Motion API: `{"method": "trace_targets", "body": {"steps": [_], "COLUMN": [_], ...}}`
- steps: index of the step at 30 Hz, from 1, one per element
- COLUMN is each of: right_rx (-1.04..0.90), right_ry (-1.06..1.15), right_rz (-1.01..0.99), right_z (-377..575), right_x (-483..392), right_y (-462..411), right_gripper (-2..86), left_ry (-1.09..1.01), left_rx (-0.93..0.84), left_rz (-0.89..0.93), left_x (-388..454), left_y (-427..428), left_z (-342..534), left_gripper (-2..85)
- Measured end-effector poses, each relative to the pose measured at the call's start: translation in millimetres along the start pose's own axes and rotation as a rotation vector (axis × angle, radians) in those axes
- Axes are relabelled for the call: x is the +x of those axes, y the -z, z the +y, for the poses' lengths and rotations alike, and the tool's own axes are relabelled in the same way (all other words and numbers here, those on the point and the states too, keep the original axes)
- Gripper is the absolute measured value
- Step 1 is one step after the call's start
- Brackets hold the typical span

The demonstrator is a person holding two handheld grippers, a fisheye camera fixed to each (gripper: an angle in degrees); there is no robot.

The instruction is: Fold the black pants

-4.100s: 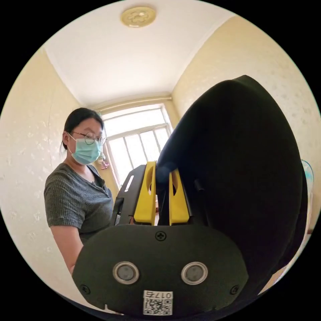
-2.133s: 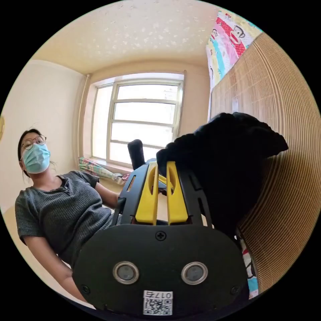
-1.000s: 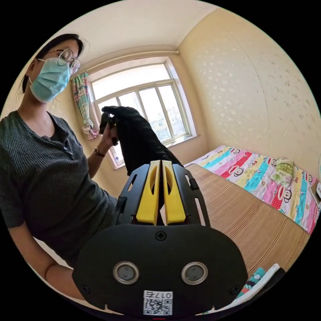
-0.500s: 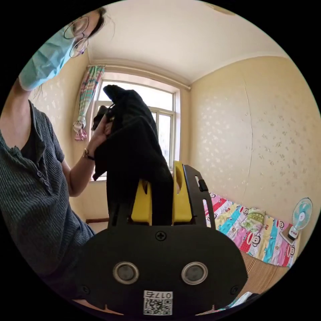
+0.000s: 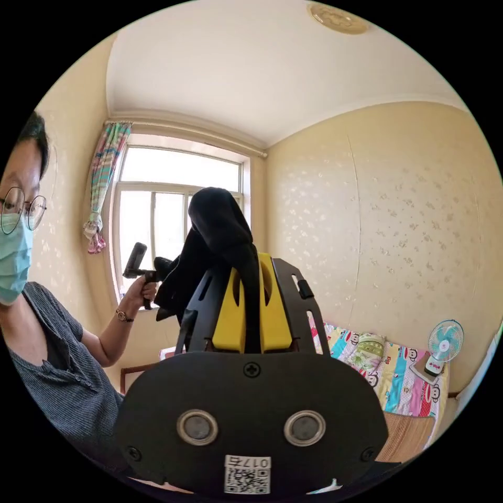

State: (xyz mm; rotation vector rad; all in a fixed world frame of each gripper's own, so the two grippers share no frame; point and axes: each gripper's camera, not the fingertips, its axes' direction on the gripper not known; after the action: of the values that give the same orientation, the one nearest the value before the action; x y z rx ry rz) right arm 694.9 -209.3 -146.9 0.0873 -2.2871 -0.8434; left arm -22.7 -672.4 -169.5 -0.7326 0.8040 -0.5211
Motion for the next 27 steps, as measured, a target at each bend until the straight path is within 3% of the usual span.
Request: {"method": "trace_targets", "body": {"steps": [3, 12, 16, 22, 27], "right_rx": [0.026, 0.002, 0.054, 0.099, 0.005], "right_ry": [0.051, 0.134, 0.167, 0.200, 0.122], "right_rz": [-0.007, 0.012, 0.000, -0.031, -0.058], "right_z": [3.4, -46.6, -73.3, -105.9, -119.8], "right_x": [-22.7, -54.6, -64.3, -59.5, -12.7], "right_y": [5.6, 65.1, 96.9, 93.7, 37.2], "right_gripper": [4.8, 5.2, 5.6, 5.8, 5.8], "left_ry": [0.015, 0.056, -0.018, -0.131, -0.065], "left_rx": [0.094, 0.427, 0.619, 0.858, 0.870], "left_rz": [-0.035, 0.299, 0.442, 0.346, 0.232], "left_x": [4.7, -9.6, -5.3, 9.4, -32.2], "left_y": [-9.0, 4.7, 32.8, 60.1, 43.3], "left_z": [16.9, -7.3, -45.2, -94.4, -126.1], "left_gripper": [2.8, 0.2, 0.0, 0.2, 0.3]}}
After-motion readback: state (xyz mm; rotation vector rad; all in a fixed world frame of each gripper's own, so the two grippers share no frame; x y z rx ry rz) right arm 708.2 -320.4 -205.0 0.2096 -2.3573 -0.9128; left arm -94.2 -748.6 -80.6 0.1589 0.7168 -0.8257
